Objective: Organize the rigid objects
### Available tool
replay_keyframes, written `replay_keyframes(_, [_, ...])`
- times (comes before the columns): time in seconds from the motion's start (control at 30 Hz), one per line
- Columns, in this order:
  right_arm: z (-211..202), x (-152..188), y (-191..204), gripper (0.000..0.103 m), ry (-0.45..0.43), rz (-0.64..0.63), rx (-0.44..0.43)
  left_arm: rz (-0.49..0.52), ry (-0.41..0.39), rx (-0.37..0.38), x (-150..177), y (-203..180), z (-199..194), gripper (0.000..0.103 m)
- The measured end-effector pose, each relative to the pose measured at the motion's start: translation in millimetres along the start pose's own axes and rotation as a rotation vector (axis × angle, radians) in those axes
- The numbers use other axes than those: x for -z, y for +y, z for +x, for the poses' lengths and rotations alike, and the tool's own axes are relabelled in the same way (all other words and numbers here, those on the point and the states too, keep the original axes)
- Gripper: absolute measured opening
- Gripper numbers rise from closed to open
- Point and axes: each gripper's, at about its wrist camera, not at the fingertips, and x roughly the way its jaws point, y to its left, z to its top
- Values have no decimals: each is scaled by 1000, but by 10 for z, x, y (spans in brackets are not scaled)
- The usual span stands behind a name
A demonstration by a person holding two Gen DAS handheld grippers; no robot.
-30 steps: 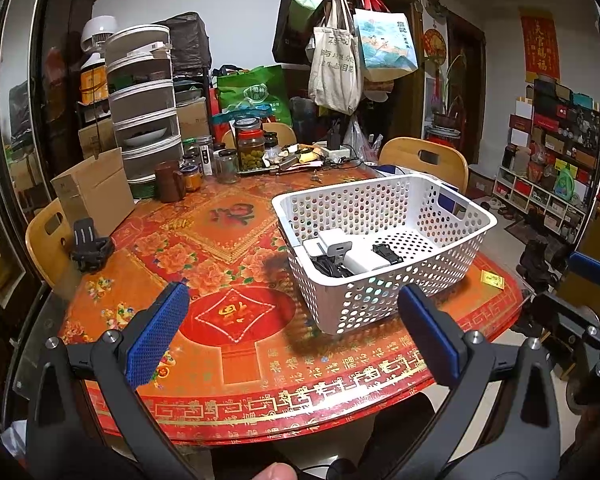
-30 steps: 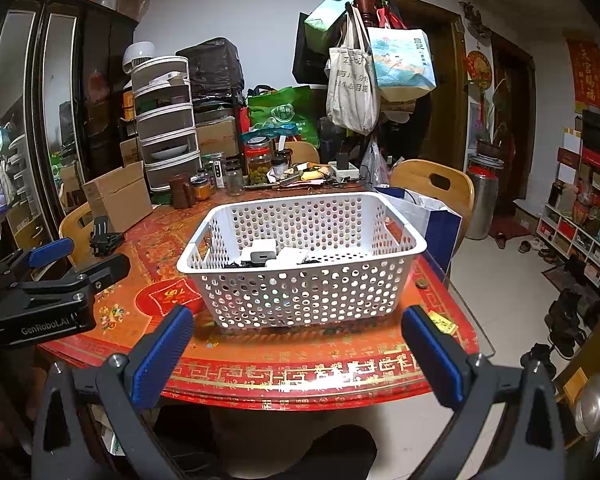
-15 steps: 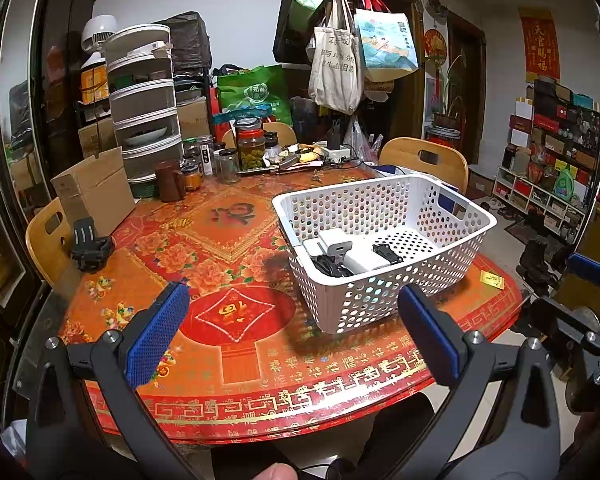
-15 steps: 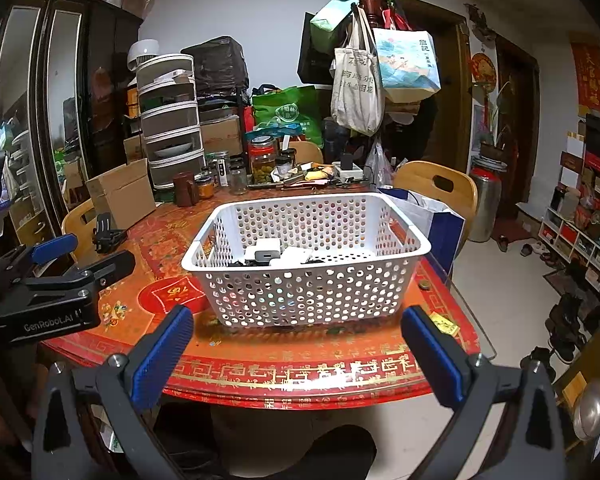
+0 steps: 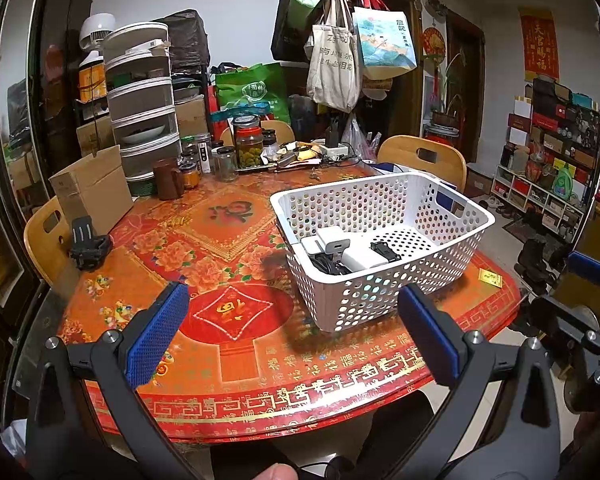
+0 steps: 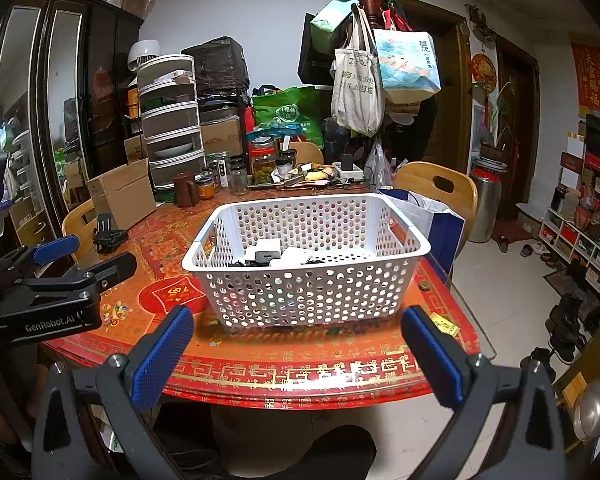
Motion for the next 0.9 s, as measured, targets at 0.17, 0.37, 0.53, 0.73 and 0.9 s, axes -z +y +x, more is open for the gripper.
replay_keyframes(0.17, [2,-7,4,103,1,-5,-2,-1,1,-2,-6,-15,8,103])
replay_keyframes(0.37, [10,-10,11,103,2,-6,-1,1,2,-2,-1,-19,10,103])
replay_keyframes(0.53, [8,-1,22,103,2,-8,-2,14,10,6,19,-12,-3,103])
replay_keyframes(0.73, [7,-3,22,103,3,-8,-2,12,10,9,25,-6,-7,103])
replay_keyframes(0.9, [6,3,19,103,4,-10,-3,14,10,7,18,-10,-5,103])
